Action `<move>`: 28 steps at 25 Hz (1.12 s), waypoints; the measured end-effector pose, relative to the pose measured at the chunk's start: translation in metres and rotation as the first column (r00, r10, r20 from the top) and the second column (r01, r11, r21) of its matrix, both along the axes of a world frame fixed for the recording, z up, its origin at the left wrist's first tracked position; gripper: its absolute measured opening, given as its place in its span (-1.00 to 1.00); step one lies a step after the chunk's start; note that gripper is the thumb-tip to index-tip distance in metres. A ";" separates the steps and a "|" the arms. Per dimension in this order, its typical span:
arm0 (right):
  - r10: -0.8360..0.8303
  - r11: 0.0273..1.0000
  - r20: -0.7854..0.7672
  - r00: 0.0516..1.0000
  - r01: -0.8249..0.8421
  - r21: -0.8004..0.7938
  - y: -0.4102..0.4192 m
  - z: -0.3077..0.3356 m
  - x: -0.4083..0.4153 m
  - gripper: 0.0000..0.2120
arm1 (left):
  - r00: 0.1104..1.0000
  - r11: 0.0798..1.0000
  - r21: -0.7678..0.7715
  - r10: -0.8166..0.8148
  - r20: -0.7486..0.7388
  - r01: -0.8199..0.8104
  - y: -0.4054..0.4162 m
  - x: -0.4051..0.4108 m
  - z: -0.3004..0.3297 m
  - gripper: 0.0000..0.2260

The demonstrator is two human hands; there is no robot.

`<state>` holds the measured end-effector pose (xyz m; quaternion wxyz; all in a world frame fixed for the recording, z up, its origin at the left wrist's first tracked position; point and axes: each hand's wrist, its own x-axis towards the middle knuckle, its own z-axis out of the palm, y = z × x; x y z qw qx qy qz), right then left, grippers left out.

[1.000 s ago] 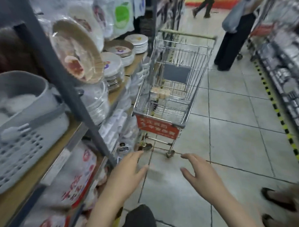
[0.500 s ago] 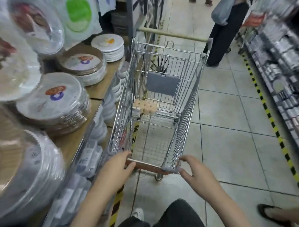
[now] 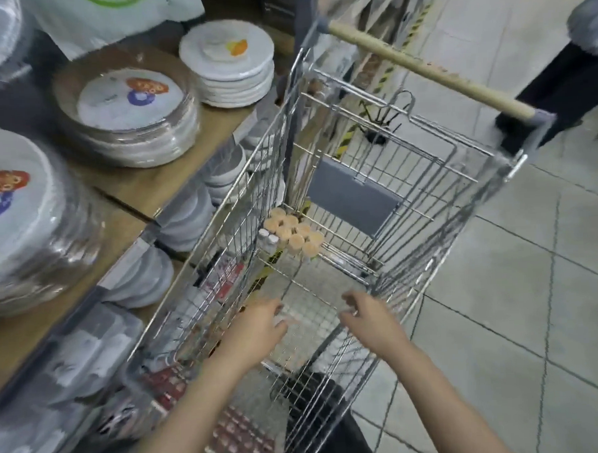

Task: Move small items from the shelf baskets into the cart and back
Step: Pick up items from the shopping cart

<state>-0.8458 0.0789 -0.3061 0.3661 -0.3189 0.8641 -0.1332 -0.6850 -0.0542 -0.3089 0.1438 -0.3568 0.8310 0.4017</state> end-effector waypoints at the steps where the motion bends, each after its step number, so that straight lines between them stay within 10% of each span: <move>1: 0.009 0.999 0.031 0.999 -0.010 0.036 -0.015 -0.019 -0.024 -0.61 | 0.999 0.999 0.029 0.042 0.022 -0.043 -0.004 -0.021 -0.017 -0.64; 8: 0.053 0.951 0.134 0.990 -0.090 0.295 -0.086 -0.168 -0.141 -0.60 | 0.922 0.899 0.207 0.367 0.125 -0.386 -0.036 -0.127 -0.161 -0.65; 28: 0.153 0.978 -0.103 0.983 -0.166 -0.126 -0.159 -0.325 -0.187 -0.59 | 0.724 0.740 0.104 0.672 -0.156 -0.664 -0.047 -0.220 -0.332 -0.54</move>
